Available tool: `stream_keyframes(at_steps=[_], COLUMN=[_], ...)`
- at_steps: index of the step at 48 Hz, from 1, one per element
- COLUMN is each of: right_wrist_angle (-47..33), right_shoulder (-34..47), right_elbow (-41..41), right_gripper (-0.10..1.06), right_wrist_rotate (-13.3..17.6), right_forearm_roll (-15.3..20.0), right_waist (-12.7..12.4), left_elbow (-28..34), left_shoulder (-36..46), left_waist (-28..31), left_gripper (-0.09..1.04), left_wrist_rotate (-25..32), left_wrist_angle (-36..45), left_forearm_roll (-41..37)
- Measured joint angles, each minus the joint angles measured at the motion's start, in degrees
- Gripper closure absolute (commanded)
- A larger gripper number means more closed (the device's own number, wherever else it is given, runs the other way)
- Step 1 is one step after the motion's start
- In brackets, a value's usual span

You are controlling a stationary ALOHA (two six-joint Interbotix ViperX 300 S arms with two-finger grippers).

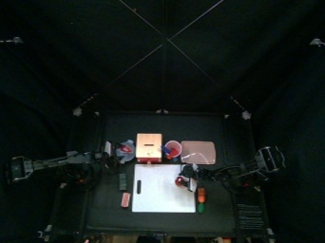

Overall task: Get the cutter from the drawer then cut the dough then place the extra dough in the bowl
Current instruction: Place the extra dough in the bowl

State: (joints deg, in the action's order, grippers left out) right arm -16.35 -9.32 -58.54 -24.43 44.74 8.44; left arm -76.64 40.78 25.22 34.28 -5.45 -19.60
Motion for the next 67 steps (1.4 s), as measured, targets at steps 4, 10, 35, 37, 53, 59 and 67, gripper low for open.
stream_keyframes(at_steps=[4,10,35,37,53,59,67], right_wrist_angle=[0.0,0.09,0.09,0.09,0.09,0.09,0.09], right_shoulder=[0.0,0.0,0.0,0.0,0.0,0.0,0.0], right_elbow=[0.0,0.0,0.0,0.0,0.0,0.0,0.09], right_gripper=[0.12,0.12,0.12,0.12,0.12,0.12,0.12], right_wrist_rotate=[0.0,0.0,0.0,0.0,0.0,0.0,0.0], right_forearm_roll=[0.0,0.0,0.0,0.09,0.09,0.09,0.09], right_waist=[-0.09,0.0,0.0,-0.09,0.0,-0.09,-0.09], left_elbow=[0.09,0.0,0.0,0.09,0.62,0.62,0.7], left_shoulder=[0.62,1.58,2.29,2.29,2.37,2.37,2.37], left_waist=[0.09,0.09,-0.26,-0.35,-0.79,-0.79,-0.79], left_gripper=[-0.04,-0.04,-0.04,-0.04,-0.04,-0.04,-0.03], left_wrist_rotate=[0.26,1.14,6.42,6.5,6.59,6.59,6.59], left_wrist_angle=[0.0,0.09,1.32,1.32,1.41,1.67,3.6], left_forearm_roll=[0.0,-0.18,-0.44,-0.44,-0.53,-0.53,-0.26])
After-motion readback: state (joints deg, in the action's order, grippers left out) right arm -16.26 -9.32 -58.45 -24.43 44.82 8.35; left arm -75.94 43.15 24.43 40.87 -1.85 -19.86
